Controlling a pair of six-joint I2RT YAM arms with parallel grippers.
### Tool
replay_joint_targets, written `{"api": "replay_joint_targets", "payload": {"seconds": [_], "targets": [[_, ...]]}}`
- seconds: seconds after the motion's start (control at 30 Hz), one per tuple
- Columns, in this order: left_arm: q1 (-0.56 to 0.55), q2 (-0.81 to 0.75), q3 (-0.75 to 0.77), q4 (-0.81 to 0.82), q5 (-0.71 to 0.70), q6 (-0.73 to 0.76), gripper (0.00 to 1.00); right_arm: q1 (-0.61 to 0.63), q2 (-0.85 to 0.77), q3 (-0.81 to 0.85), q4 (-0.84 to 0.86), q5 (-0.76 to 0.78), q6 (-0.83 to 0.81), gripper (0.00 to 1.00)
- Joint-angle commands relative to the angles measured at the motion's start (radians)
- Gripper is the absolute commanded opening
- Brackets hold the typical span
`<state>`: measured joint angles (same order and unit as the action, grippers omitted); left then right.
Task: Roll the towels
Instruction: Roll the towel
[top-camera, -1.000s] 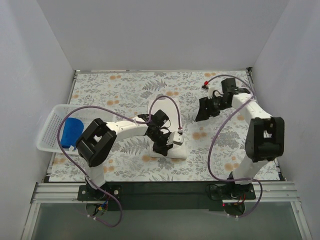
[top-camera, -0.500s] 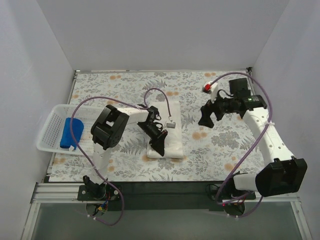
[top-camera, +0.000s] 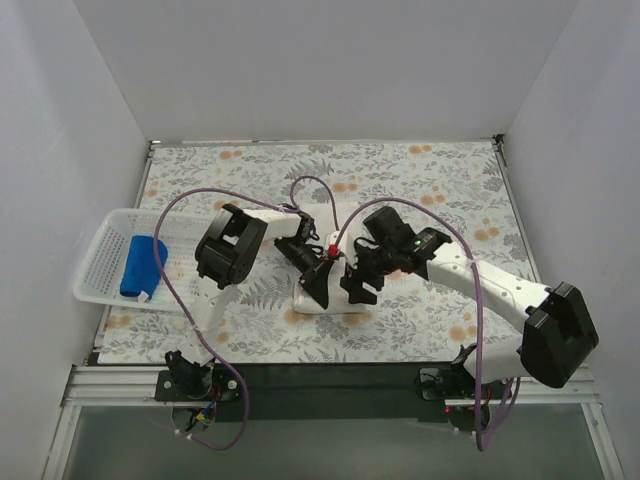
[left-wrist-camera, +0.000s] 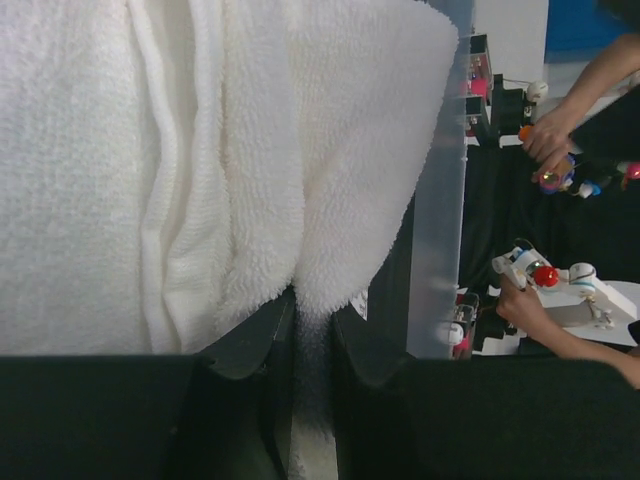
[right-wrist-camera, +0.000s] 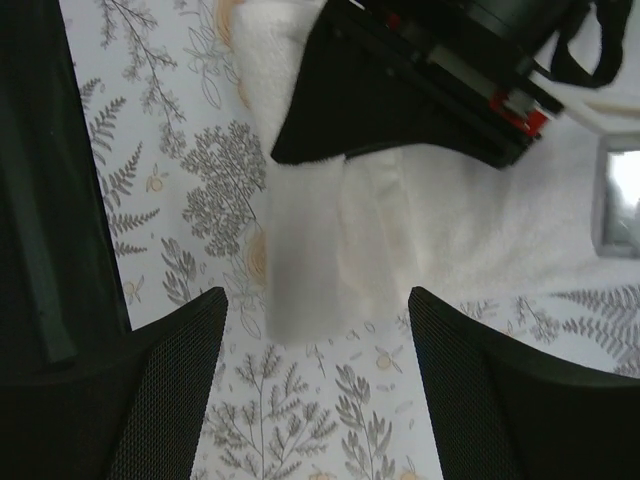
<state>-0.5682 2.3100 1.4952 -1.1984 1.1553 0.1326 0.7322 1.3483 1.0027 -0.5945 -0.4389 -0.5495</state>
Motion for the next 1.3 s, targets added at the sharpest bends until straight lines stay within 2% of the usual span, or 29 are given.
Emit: {"api": "replay_joint_targets", "payload": {"seconds": [0.0,0.2,0.33,0.37,0.43,0.47,0.5,0.7,0.8,0.9,1.0,1.03,1.07,1.13,1.17,1.2,1.23,1.27], "targets": [[0.031,0.063,0.003,0.106,-0.201,0.041,0.05,0.076,0.026,-0.044,0.179,0.014,0.082,0.67],[0.045,0.077,0.007,0.111,-0.204,0.041,0.08,0.128,0.129,-0.096,0.32,0.074,0.086,0.66],[0.053,0.083,0.02,0.111,-0.201,0.038,0.09,0.136,0.201,-0.124,0.346,0.048,0.086,0.51],[0.053,0.075,0.02,0.112,-0.203,0.036,0.09,0.136,0.227,-0.131,0.346,0.045,0.089,0.39],[0.056,0.063,0.02,0.126,-0.204,0.029,0.13,0.133,0.239,-0.151,0.332,0.013,0.085,0.24],[0.059,0.046,0.022,0.132,-0.203,0.024,0.15,0.13,0.244,-0.157,0.323,-0.001,0.083,0.09],[0.065,0.037,0.026,0.131,-0.203,0.025,0.19,0.122,0.242,-0.159,0.312,-0.02,0.082,0.02],[0.128,-0.011,0.129,0.08,-0.236,0.028,0.31,0.049,0.242,-0.131,0.185,-0.167,0.051,0.01],[0.174,-0.018,0.23,0.014,-0.238,0.047,0.41,0.021,0.25,-0.112,0.127,-0.221,0.036,0.01],[0.217,-0.027,0.332,-0.039,-0.256,0.068,0.42,-0.007,0.276,-0.082,0.076,-0.291,0.043,0.01],[0.26,-0.076,0.37,-0.011,-0.284,0.061,0.44,-0.03,0.322,-0.04,0.042,-0.354,0.066,0.01],[0.269,-0.098,0.37,0.006,-0.295,0.05,0.45,-0.036,0.334,-0.026,0.02,-0.385,0.069,0.01],[0.278,-0.148,0.364,0.029,-0.307,0.041,0.52,-0.046,0.359,-0.015,0.01,-0.4,0.078,0.01],[0.295,-0.214,0.323,0.121,-0.38,0.019,0.54,-0.057,0.386,0.026,-0.016,-0.44,0.088,0.01],[0.295,-0.303,0.292,0.16,-0.406,0.01,0.54,-0.062,0.418,0.042,-0.024,-0.452,0.103,0.01],[0.295,-0.357,0.254,0.205,-0.442,0.006,0.62,-0.073,0.436,0.054,-0.031,-0.468,0.111,0.01],[0.295,-0.418,0.141,0.317,-0.498,-0.004,0.68,-0.08,0.454,0.074,-0.048,-0.497,0.115,0.01],[0.294,-0.54,0.085,0.376,-0.529,-0.011,0.73,-0.091,0.492,0.085,-0.059,-0.509,0.109,0.01]]}}
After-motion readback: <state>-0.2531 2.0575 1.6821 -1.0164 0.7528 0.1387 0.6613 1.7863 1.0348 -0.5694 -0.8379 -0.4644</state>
